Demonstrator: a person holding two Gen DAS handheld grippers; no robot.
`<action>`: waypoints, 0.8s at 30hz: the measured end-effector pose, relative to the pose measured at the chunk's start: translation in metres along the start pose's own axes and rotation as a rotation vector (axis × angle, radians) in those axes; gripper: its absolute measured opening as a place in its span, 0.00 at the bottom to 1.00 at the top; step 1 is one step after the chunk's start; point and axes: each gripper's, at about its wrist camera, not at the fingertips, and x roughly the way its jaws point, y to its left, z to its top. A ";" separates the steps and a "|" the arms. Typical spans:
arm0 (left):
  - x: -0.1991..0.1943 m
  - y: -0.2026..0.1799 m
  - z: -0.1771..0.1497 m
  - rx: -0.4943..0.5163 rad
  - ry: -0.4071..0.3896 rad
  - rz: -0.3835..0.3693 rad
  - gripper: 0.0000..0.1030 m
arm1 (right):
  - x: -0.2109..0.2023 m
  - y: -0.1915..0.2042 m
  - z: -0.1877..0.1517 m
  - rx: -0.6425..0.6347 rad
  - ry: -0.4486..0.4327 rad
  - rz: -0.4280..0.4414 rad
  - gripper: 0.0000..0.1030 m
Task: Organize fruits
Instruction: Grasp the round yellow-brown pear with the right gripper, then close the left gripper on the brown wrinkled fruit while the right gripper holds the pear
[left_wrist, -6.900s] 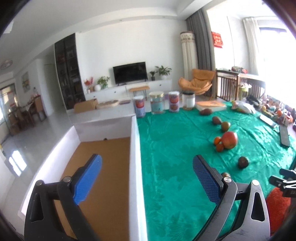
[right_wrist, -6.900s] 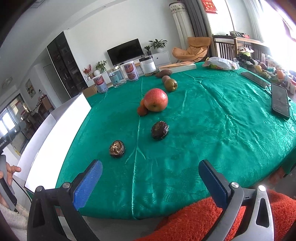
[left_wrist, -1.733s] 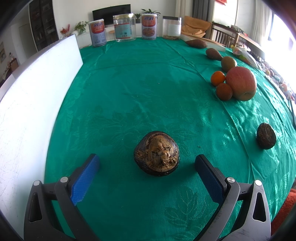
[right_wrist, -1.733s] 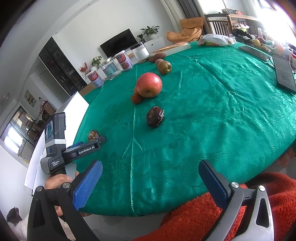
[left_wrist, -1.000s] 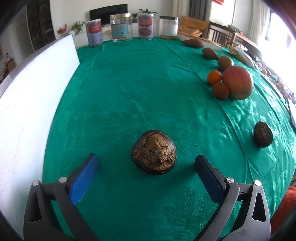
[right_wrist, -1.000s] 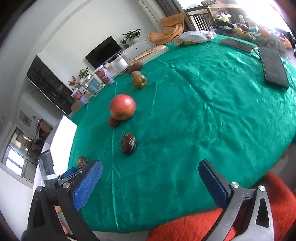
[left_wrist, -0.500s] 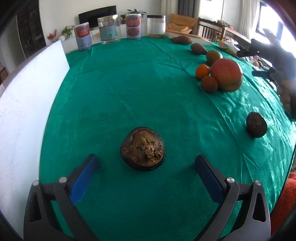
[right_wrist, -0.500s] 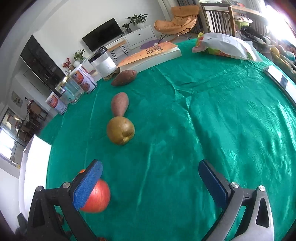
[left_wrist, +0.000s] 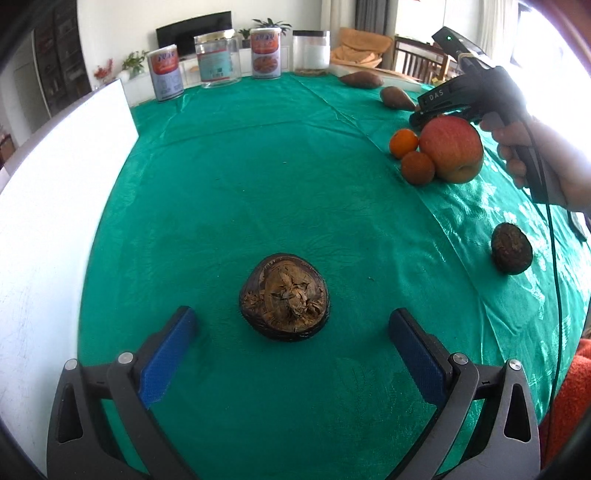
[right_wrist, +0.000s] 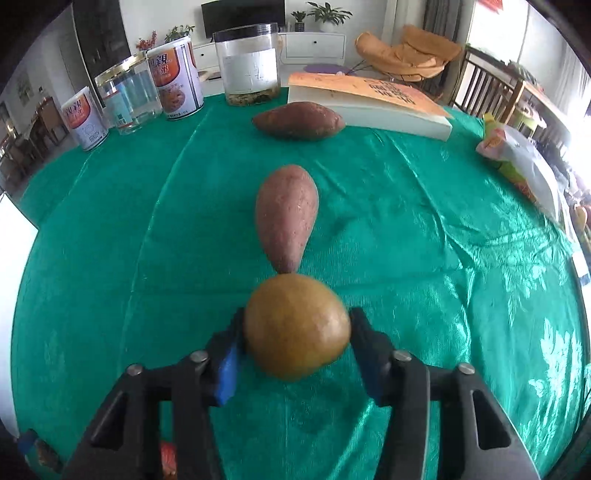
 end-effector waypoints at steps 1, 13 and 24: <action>0.000 0.000 0.000 0.000 0.000 0.000 0.99 | -0.004 -0.006 -0.004 0.026 -0.007 0.021 0.47; 0.000 0.000 0.000 0.000 0.000 0.000 0.99 | -0.075 -0.059 -0.131 0.150 -0.079 0.142 0.47; -0.002 0.004 0.001 -0.008 0.011 -0.035 0.99 | -0.091 -0.066 -0.161 0.113 -0.106 0.231 0.47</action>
